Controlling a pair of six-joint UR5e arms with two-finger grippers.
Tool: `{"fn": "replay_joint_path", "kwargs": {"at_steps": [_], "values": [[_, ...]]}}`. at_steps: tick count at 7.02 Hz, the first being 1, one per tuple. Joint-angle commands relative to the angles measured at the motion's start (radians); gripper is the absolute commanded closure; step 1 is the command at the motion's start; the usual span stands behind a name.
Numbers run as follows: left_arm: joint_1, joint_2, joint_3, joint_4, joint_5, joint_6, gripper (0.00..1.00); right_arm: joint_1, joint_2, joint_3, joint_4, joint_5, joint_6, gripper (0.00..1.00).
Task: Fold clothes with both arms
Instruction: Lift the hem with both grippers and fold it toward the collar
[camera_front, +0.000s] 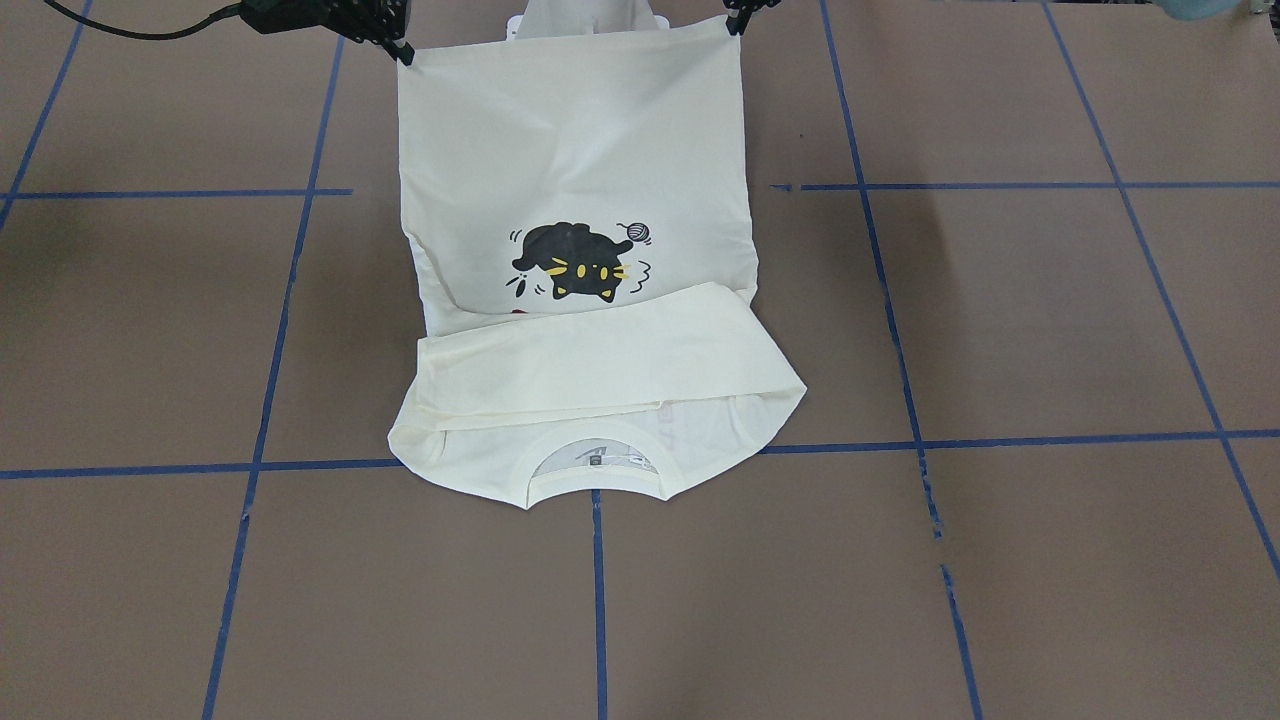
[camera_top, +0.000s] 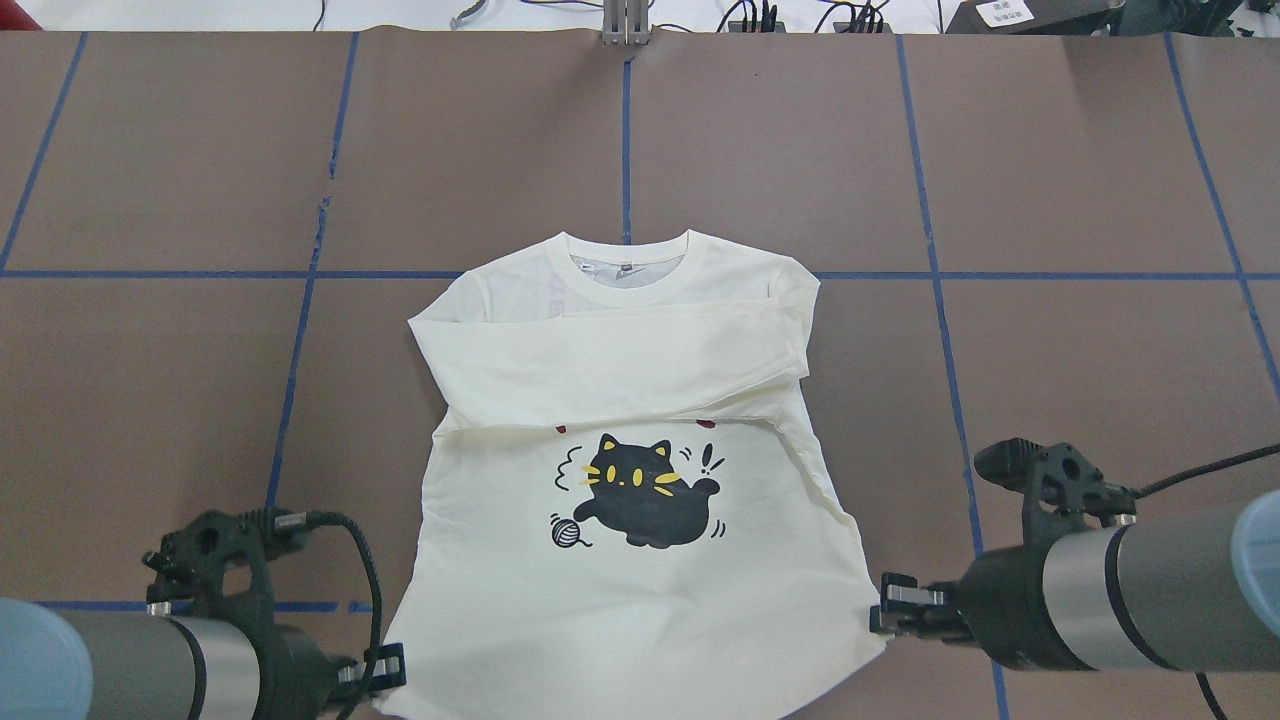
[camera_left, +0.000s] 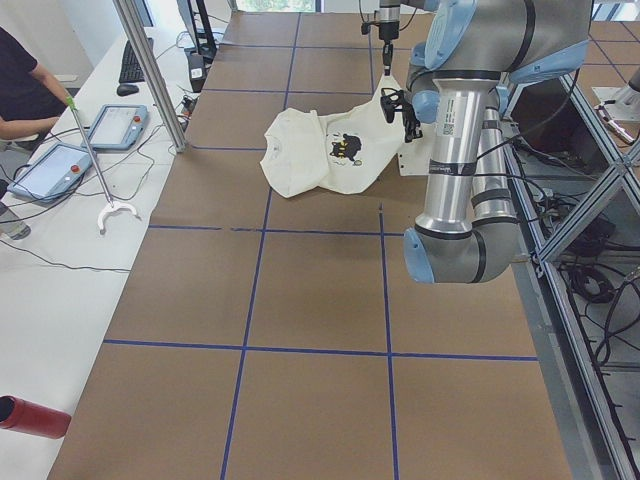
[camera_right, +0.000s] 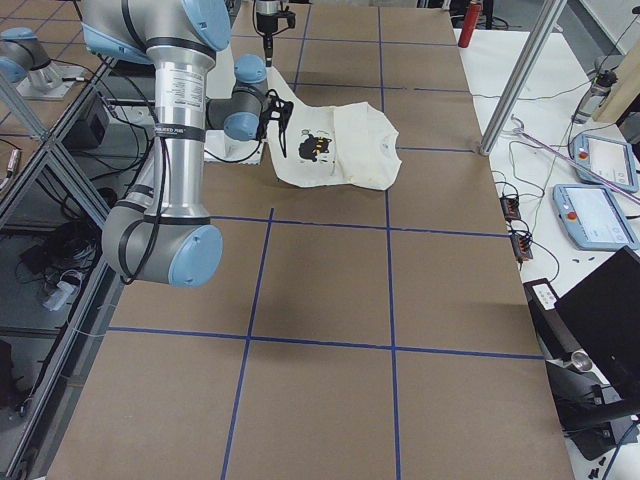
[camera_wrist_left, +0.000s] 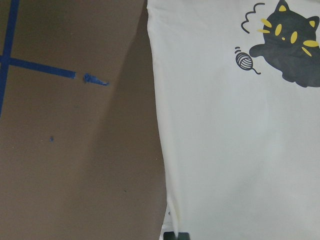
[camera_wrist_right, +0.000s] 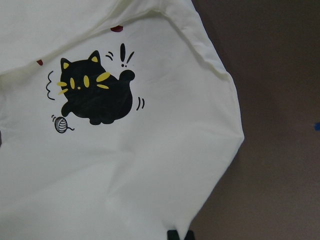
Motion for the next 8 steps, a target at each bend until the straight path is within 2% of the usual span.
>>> {"fn": "replay_joint_path", "kwargs": {"at_steps": [1,2,3,4,6,8], "values": [[-0.224,-0.024,0.012,0.005,-0.124,0.145,1.0,0.208,0.071,-0.061,0.001,0.109,-0.112,1.0],[-0.313,-0.082,0.068,0.003,-0.153,0.192,1.0,0.324,0.138,-0.136,0.001,0.199,-0.174,1.0],[-0.333,-0.15,0.18,-0.012,-0.15,0.198,1.0,0.401,0.192,-0.222,-0.002,0.25,-0.227,1.0],[-0.4,-0.203,0.299,-0.077,-0.152,0.251,1.0,0.448,0.244,-0.297,-0.005,0.257,-0.349,1.0],[-0.513,-0.201,0.415,-0.139,-0.153,0.37,1.0,0.518,0.379,-0.479,-0.002,0.251,-0.435,1.0],[-0.569,-0.201,0.539,-0.235,-0.152,0.421,1.0,0.554,0.516,-0.709,0.005,0.243,-0.514,1.0]]}}
